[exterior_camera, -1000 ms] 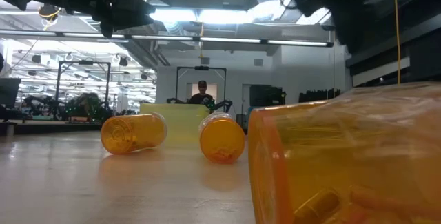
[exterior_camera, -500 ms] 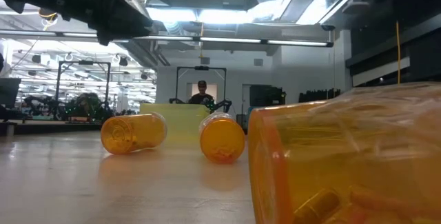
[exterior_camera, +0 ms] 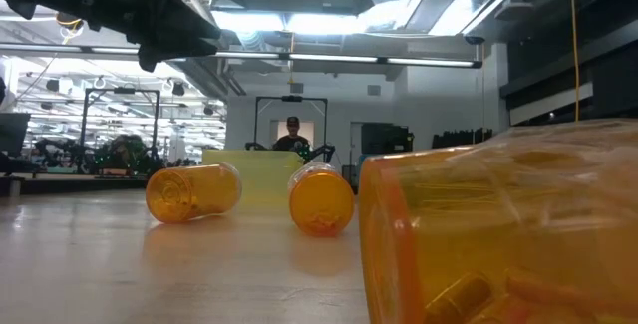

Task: Pick and place medicine bottles into bin by pill shape (circle, oval)
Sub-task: Put the orange pill bottle into the yellow bin

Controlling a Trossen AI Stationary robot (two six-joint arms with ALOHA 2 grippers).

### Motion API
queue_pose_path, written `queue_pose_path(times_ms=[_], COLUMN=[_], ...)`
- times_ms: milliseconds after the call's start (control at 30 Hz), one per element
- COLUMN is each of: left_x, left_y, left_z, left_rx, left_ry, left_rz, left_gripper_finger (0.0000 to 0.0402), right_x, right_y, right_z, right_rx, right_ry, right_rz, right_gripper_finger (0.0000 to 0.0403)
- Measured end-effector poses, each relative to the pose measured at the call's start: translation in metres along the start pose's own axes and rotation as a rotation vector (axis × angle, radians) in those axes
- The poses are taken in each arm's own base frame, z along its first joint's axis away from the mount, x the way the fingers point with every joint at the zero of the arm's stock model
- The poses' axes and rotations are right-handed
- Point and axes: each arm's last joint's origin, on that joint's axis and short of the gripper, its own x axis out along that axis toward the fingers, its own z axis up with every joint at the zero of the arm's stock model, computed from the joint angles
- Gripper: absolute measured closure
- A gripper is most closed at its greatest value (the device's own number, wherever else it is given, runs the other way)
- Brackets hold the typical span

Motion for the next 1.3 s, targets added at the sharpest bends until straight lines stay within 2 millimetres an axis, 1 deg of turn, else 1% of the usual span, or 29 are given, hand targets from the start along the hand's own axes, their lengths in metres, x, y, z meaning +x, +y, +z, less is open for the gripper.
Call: queue_pose_path(times_ms=[133, 200, 267, 367, 433, 567, 700, 833, 1033, 1167, 1300], left_x=[0.0, 0.0, 0.0, 0.0, 0.0, 0.0, 0.0, 0.0, 0.0, 0.0, 0.0], left_y=[0.0, 0.0, 0.0, 0.0, 0.0, 0.0, 0.0, 0.0, 0.0, 0.0, 0.0], left_z=[0.0, 0.0, 0.0, 0.0, 0.0, 0.0, 0.0, 0.0, 0.0, 0.0, 0.0], left_rx=[0.0, 0.001, 0.009, 0.052, 0.076, 0.079, 0.079, 0.079, 0.08, 0.079, 0.08], left_ry=[0.0, 0.0, 0.0, -0.001, -0.001, -0.001, -0.001, -0.002, -0.002, -0.002, -0.002], left_rz=[0.0, 0.0, 0.0, 0.0, 0.0, 0.0, 0.0, 0.001, 0.001, 0.001, 0.001], left_gripper_finger=[0.0237, 0.0237, 0.0237, 0.0237, 0.0237, 0.0237, 0.0237, 0.0237, 0.0237, 0.0237, 0.0237], right_x=[0.025, 0.036, 0.045, 0.054, 0.059, 0.071, 0.089, 0.105, 0.124, 0.128, 0.128], right_y=[0.007, 0.012, 0.014, 0.013, 0.012, 0.009, 0.007, 0.006, 0.005, 0.007, 0.01], right_z=[-0.024, -0.036, -0.044, -0.05, -0.052, -0.058, -0.062, -0.064, -0.064, -0.063, -0.057], right_rx=[0.077, 0.102, 0.147, 0.218, 0.246, 0.248, 0.242, 0.24, 0.221, 0.227, 0.233], right_ry=[0.119, 0.163, 0.179, 0.167, 0.156, 0.129, 0.095, 0.06, 0.023, 0.018, -0.007], right_rz=[-0.067, -0.066, -0.068, -0.097, -0.125, -0.182, -0.24, -0.279, -0.323, -0.33, -0.308], right_gripper_finger=[0.0187, 0.0187, 0.0187, 0.0187, 0.0187, 0.0187, 0.0187, 0.0187, 0.0187, 0.0188, 0.0211])
